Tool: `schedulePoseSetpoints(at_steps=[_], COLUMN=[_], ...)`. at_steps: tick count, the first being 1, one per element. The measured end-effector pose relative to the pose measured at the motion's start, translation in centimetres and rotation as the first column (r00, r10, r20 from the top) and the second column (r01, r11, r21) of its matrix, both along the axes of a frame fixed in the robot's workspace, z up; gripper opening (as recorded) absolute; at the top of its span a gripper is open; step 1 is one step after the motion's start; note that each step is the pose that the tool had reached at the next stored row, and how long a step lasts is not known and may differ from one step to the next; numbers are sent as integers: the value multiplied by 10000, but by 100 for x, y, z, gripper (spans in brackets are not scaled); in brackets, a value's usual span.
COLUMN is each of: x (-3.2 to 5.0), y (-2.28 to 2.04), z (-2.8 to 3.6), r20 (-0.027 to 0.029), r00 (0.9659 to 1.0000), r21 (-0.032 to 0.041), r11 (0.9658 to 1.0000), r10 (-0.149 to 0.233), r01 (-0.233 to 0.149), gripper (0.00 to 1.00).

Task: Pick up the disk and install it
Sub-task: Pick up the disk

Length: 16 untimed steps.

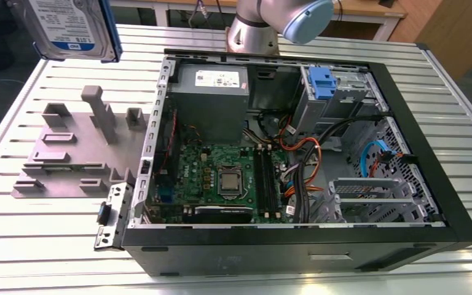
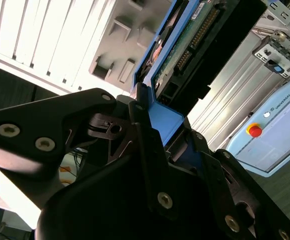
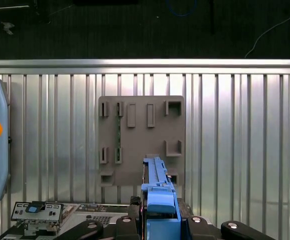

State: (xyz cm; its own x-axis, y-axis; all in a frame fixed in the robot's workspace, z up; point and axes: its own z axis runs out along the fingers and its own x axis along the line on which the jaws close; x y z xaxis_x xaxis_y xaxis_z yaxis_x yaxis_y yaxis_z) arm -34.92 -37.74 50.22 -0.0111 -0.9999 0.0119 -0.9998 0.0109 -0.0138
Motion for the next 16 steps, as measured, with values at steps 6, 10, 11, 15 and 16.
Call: schedulePoseSetpoints(at_steps=[6,10,11,15,16], x=[12,20,23,33,36], y=[0,-1,-2,-2,-2], z=[0,0,0,0,0], r20=[0,0,0,0,0], r00=[10000,10000,10000,10000,10000], r21=[0,0,0,0,0], r11=[10000,10000,10000,10000,10000], r10=[0,0,0,0,0], r01=[0,0,0,0,0], gripper=[36,36,36,36,36])
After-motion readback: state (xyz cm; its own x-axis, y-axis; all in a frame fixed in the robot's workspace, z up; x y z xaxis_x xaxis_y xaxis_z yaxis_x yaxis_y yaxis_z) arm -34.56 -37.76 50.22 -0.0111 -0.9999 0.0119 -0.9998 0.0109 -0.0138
